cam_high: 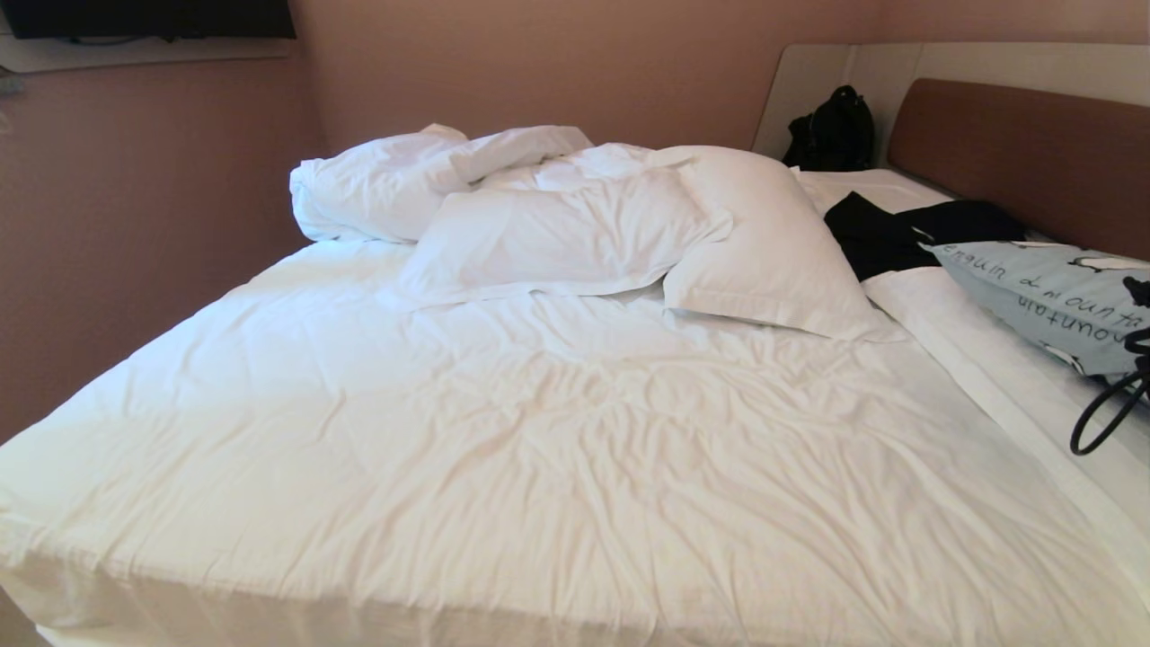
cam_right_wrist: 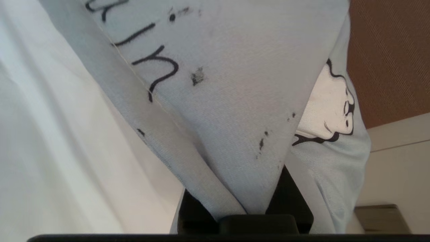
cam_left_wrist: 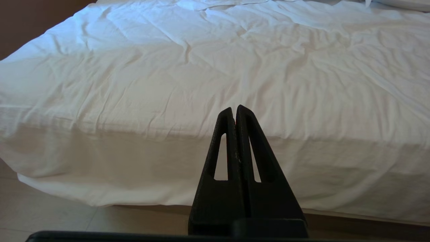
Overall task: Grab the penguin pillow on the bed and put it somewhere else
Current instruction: Pick up the pillow
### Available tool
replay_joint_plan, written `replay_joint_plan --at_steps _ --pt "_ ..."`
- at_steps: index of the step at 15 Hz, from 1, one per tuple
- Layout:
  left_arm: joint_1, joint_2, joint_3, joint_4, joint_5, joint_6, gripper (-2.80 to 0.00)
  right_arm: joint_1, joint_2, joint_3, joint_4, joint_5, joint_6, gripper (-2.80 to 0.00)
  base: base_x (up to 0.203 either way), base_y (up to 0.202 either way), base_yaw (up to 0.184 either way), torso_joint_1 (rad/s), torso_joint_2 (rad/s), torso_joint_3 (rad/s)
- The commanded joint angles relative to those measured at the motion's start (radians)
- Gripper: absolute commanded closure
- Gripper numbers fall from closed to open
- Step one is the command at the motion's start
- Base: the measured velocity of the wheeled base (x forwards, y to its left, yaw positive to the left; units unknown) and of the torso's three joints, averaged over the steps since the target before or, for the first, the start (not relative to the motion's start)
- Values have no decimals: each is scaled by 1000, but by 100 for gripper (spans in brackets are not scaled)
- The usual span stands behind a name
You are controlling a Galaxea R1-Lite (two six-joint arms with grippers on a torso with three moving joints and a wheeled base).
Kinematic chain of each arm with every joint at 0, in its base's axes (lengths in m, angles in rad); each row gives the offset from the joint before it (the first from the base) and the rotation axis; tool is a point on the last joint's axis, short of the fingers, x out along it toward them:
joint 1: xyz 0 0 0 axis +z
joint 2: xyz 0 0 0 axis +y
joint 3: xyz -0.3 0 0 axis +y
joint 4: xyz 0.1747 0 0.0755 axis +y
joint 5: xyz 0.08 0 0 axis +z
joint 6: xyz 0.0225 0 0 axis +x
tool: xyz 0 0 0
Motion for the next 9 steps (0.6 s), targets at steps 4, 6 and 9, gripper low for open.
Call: replay_joint_plan --at_steps 4,6,9 --pt "0 0 2 0 1 0 0 61 -93 -34 61 1 144 0 0 0 0 0 0 0" --pt "0 0 2 0 -1 0 0 98 -110 -59 94 20 225 0 0 0 0 0 0 0" --pt "0 0 2 0 0 0 0 153 -147 -88 164 47 325 0 0 0 0 0 0 0"
